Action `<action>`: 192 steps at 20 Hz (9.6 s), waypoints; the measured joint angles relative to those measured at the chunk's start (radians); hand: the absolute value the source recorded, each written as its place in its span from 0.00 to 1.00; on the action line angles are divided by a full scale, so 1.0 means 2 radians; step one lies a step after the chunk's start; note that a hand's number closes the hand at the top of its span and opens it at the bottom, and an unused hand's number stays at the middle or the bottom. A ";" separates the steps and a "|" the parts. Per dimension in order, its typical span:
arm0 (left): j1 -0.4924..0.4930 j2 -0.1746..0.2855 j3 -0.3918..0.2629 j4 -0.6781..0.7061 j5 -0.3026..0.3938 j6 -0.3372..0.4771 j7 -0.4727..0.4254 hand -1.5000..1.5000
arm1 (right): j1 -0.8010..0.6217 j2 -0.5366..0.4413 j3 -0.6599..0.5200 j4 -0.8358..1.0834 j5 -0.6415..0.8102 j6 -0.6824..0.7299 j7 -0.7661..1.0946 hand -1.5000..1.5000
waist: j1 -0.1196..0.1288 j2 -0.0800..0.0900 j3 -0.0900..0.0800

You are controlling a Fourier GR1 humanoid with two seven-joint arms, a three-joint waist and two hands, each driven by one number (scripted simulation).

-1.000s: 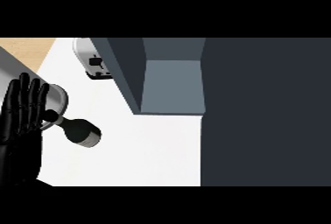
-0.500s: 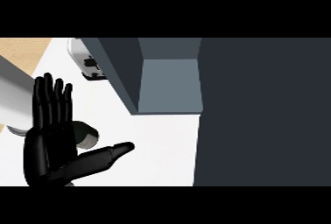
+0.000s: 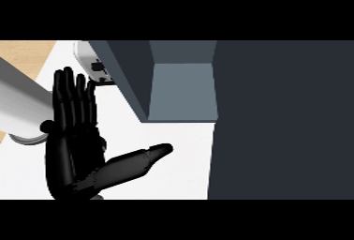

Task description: Pick up the wine, place it into the cabinet and close the cabinet

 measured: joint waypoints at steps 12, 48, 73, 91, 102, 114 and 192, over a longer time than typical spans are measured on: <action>-0.015 0.000 -0.030 -0.057 -0.094 0.053 0.111 0.00 | -0.031 0.000 0.000 -0.012 0.006 -0.018 0.059 0.00 | 0.001 -0.001 0.000; 0.166 0.037 0.173 -0.095 0.120 -0.075 0.024 0.00 | -0.064 0.008 0.008 -0.038 0.031 -0.038 0.114 0.00 | 0.001 0.000 -0.001; 0.161 0.009 0.277 0.172 0.233 -0.192 -0.219 0.00 | -0.099 0.013 -0.002 -0.043 0.044 -0.045 0.143 0.00 | 0.001 0.000 0.000; 0.114 0.018 0.309 0.330 0.259 -0.258 -0.314 0.00 | -0.109 0.016 -0.010 -0.043 0.044 -0.035 0.154 0.00 | 0.000 0.000 0.000; 0.080 0.015 0.317 0.407 0.261 -0.265 -0.352 0.00 | -0.102 0.018 -0.016 -0.046 0.041 -0.028 0.159 0.00 | -0.001 0.000 0.000; 0.041 0.021 0.332 0.507 0.279 -0.300 -0.412 0.00 | -0.125 0.020 -0.011 -0.043 0.047 -0.034 0.172 0.00 | -0.001 0.000 0.000; -0.149 0.000 -0.046 0.162 0.174 -0.072 -0.067 1.00 | -0.096 0.035 -0.037 -0.034 0.032 0.004 0.146 0.00 | -0.004 0.000 0.000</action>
